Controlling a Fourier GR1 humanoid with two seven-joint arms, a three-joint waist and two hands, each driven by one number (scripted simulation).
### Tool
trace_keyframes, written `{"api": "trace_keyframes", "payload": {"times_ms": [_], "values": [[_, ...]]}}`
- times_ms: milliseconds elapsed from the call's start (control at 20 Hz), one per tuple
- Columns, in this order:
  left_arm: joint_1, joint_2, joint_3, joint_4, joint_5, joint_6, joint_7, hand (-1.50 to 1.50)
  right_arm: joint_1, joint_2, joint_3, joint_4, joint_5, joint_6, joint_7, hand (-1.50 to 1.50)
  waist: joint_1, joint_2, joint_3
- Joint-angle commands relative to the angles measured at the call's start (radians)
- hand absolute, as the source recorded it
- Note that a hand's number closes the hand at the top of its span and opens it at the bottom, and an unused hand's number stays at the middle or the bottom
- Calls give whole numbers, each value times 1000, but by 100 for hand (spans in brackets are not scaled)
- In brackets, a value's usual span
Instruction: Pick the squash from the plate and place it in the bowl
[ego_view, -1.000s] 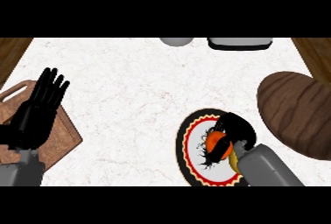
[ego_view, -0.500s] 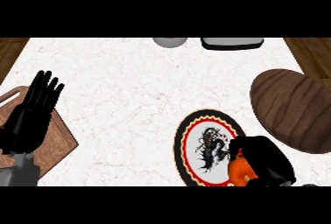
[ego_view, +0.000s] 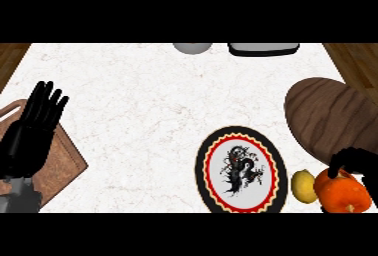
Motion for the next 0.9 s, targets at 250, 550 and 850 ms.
{"api": "trace_keyframes", "payload": {"times_ms": [250, 550, 850], "values": [[-81, -40, -35, 47, -34, 5, 2, 0, 85, -27, -407, 3, -204, 22, -43, 150, 32, 11, 0], [-49, -24, -25, -27, -18, -22, 33, 0, -138, 30, -448, 306, -239, 44, -110, 150, 69, 15, 1], [-66, -43, -29, 40, -35, -37, 11, 0, -327, 85, -470, 673, -255, 44, -313, 150, 75, 18, 1]]}}
